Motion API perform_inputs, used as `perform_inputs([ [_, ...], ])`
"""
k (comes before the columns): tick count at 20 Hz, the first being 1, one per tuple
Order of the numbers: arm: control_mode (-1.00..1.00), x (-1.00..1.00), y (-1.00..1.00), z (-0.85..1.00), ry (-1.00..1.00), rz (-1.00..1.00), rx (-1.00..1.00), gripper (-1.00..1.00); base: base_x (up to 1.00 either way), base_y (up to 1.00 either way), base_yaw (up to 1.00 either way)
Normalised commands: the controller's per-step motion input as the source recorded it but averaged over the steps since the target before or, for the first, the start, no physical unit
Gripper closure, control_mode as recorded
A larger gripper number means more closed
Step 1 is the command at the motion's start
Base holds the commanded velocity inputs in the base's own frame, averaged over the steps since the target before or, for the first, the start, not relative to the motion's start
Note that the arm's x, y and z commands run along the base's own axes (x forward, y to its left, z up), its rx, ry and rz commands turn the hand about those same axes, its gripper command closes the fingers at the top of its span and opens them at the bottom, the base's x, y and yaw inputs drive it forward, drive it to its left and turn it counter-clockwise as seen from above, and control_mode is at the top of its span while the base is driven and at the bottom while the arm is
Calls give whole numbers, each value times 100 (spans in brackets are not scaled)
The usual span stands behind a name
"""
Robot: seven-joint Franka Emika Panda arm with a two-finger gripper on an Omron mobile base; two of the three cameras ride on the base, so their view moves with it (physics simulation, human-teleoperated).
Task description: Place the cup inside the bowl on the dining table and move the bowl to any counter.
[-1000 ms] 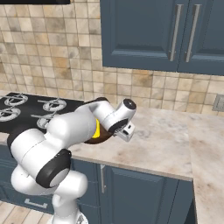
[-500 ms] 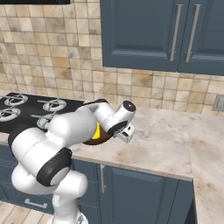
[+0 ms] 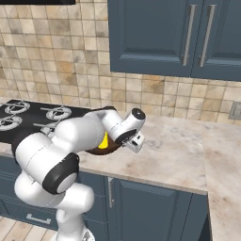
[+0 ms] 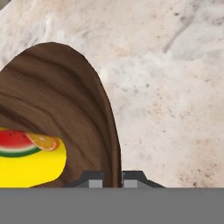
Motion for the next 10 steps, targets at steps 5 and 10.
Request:
perform_inputs([
  [5,-100,9,0,-12,0,0,0,100,0,0,0],
  [10,-100,13,0,-14,0,0,-1,100,0,0,0],
])
